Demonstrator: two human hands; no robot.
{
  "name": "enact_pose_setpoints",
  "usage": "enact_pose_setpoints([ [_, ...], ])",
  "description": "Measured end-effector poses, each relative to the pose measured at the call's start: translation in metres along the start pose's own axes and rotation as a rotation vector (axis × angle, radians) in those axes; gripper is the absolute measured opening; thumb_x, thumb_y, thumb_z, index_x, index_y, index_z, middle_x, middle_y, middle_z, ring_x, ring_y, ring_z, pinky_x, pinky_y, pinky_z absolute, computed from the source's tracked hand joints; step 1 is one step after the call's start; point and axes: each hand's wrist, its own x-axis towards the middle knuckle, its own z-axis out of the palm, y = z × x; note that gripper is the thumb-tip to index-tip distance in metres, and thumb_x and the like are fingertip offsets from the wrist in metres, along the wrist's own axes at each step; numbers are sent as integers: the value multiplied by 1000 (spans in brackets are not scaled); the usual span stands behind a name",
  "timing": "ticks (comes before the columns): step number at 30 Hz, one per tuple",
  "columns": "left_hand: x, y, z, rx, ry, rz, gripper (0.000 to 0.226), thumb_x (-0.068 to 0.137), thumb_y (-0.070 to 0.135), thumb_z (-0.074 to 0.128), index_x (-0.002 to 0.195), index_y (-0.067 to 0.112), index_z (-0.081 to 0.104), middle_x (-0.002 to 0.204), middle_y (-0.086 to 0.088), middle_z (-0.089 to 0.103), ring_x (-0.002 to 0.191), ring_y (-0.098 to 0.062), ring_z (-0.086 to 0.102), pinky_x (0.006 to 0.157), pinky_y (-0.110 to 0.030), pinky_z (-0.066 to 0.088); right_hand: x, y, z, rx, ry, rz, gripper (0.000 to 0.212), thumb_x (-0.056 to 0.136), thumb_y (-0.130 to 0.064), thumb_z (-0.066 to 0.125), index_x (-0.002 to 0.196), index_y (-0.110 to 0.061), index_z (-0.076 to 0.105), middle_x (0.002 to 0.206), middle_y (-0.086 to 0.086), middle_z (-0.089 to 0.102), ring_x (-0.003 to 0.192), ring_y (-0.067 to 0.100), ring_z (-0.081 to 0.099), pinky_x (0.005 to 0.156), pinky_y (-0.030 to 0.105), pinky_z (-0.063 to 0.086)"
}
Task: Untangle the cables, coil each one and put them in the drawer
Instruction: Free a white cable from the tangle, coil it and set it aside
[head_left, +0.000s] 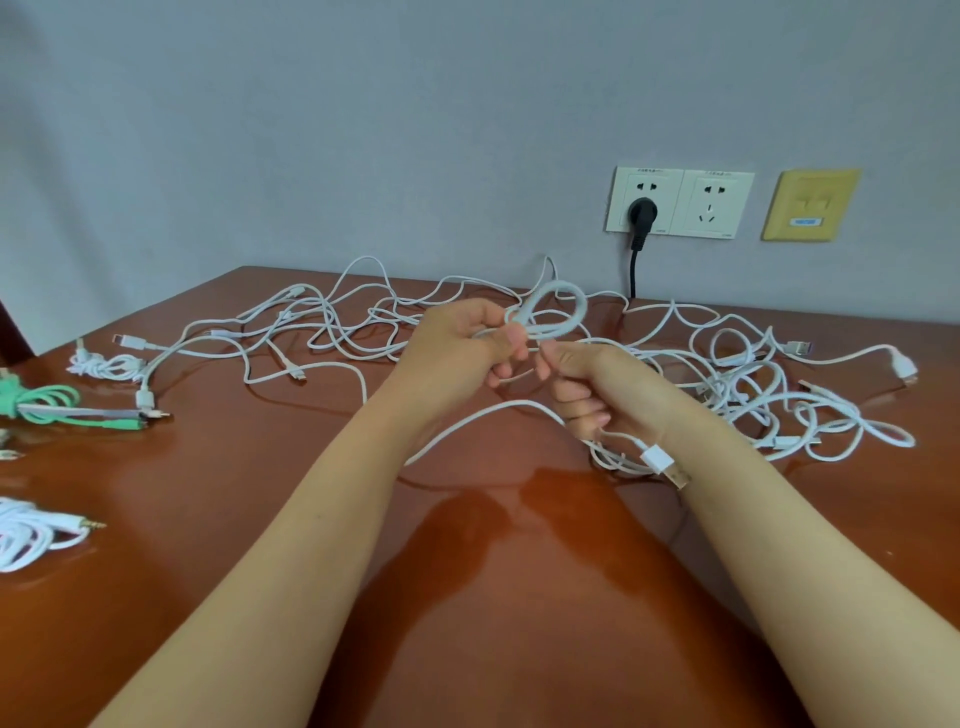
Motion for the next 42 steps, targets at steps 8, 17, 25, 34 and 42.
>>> enact_pose_setpoints([
  [8,7,-13,0,96,242,-39,27,92,7,55,68,18,54,58,8,59,47,-1,52,59,-18,47,0,8,34,-1096,296,-377,27,98,-27,42,72,-19,47,78,9,58,78,27,53,67,31,35],
  [17,12,-23,-6,177,229,-46,20,88,3,59,77,21,57,78,-5,63,64,-13,58,68,-28,49,-24,-12,51,-1734,262,-573,32,96,-22,40,127,-16,44,127,6,46,100,30,54,57,29,25],
  [25,7,-21,-3,100,50,-7,25,86,-1,61,69,16,55,60,-3,59,40,-1,47,48,-13,42,-26,-19,34,-1572,430,-623,23,98,-29,35,109,-20,53,121,-2,53,105,30,53,66,31,25],
  [34,5,-16,-1,111,-73,30,25,85,-3,60,71,17,57,49,9,61,44,-1,51,51,-13,44,-18,-19,17,-1214,573,-600,20,94,-34,47,97,-28,66,91,7,68,93,33,57,66,31,32],
  [42,-4,-11,4,115,-221,24,26,84,-5,61,71,17,56,49,12,62,46,2,51,52,-11,44,-24,-30,9,-936,405,-335,26,85,-29,65,59,-30,62,40,-16,53,48,-5,52,57,18,37],
])
